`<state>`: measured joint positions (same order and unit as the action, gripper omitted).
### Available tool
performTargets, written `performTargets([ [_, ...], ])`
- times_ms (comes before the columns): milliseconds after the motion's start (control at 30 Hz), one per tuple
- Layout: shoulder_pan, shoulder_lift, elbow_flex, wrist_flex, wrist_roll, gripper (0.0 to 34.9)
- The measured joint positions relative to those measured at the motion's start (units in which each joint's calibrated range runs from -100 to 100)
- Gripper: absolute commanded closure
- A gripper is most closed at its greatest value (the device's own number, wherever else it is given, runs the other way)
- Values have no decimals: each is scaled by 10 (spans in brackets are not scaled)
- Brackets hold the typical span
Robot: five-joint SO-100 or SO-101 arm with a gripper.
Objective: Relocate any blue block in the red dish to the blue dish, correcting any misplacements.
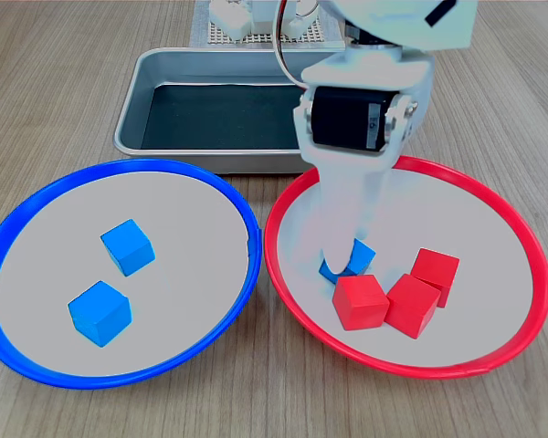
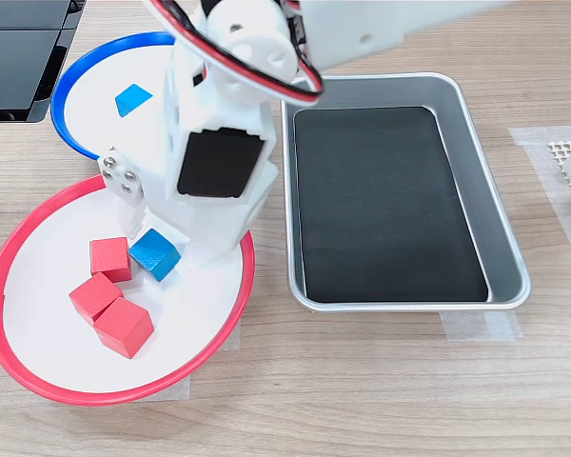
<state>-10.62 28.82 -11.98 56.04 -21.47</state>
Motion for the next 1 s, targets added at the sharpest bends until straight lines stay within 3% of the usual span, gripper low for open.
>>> performTargets([
  [567,-2,-15,24,11,-16,209],
  [1000,3,-17,25,-24,5,228],
])
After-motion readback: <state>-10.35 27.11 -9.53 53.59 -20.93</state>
